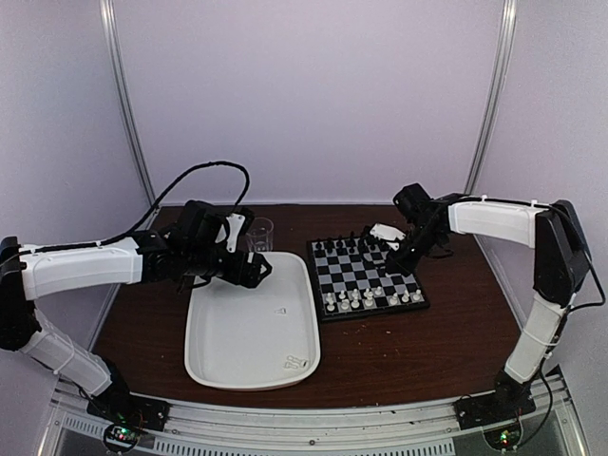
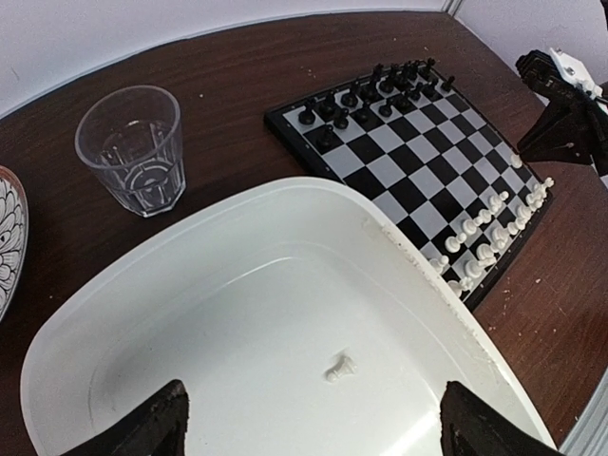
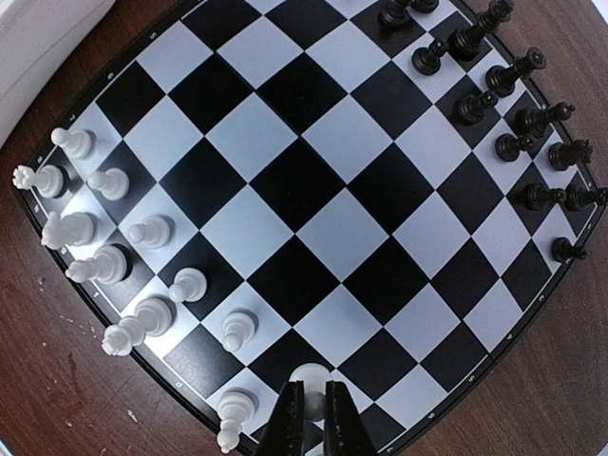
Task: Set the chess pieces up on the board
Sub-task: Place the pawn at f2.
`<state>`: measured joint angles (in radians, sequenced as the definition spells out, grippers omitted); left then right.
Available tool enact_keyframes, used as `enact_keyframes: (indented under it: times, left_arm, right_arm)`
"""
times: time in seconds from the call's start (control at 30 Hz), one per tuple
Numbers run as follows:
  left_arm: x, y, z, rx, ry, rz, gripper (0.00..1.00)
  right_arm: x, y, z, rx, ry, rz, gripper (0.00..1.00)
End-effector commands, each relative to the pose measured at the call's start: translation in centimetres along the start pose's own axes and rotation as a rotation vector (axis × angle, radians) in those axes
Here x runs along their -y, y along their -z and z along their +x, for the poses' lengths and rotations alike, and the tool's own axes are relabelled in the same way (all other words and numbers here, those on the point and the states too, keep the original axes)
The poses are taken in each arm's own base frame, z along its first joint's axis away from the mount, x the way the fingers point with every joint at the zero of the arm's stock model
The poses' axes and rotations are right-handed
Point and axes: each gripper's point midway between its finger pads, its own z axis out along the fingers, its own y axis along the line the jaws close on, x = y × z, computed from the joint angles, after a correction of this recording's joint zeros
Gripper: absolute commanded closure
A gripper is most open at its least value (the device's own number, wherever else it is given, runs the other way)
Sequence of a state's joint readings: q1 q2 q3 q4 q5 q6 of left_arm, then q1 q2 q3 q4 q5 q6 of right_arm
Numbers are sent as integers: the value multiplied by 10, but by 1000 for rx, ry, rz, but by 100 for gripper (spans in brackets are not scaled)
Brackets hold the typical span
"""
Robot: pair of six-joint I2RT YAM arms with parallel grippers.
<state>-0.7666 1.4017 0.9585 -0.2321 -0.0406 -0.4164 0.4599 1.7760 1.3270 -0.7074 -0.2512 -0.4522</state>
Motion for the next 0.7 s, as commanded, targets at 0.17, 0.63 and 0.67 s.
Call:
enact_keyframes:
  times: [0.17, 0.63, 0.67]
  left_arm:
    - [7, 2, -13, 38, 0, 38, 8]
    - [4, 4, -9, 35, 8, 29, 8]
    - [4, 5, -9, 37, 8, 28, 8]
  right_arm:
    - [-1, -13, 20, -50, 19, 6, 96]
    - [-8, -26, 30, -85, 16, -37, 95]
    - [-9, -26, 30, -84, 16, -41, 95]
